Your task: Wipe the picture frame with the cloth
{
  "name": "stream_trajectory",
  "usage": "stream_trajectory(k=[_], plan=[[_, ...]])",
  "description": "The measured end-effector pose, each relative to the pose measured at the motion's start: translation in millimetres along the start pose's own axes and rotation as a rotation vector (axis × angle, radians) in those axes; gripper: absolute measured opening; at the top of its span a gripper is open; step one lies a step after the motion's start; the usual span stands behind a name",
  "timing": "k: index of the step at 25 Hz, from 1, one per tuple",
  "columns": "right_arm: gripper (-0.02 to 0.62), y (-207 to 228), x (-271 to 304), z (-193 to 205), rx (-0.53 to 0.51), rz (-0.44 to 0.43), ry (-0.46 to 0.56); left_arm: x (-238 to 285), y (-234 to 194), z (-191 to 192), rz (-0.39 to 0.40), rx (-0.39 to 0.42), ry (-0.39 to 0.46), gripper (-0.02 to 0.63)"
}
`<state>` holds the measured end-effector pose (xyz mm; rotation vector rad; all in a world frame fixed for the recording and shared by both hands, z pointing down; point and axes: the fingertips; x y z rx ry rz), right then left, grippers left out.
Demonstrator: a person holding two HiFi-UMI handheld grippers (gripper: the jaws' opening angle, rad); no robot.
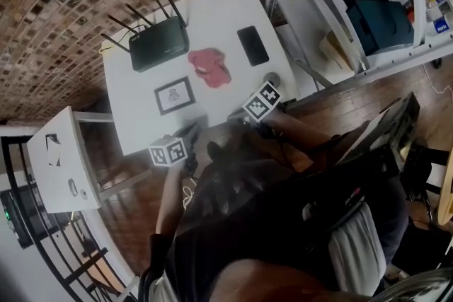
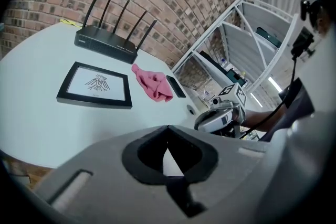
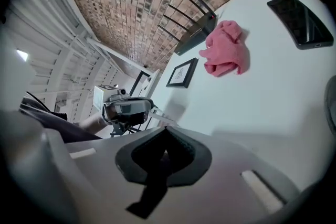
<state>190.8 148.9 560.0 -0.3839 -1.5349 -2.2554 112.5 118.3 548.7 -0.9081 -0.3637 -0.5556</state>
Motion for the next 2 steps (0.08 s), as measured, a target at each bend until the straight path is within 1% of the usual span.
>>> stream_trajectory(k=[2], plan=[[0.002,-5.7,3.3,-0.6,0.006,-0.017,-0.001,-3.2,2.0,-5.5,-0.001,0.005,0.016,0.002]])
Point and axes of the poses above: the fingertips, and each gripper's own axes: x forward along the fingers, y to its right, z out of its underside, and after that the axes turned 6 degrees about y, right-handed
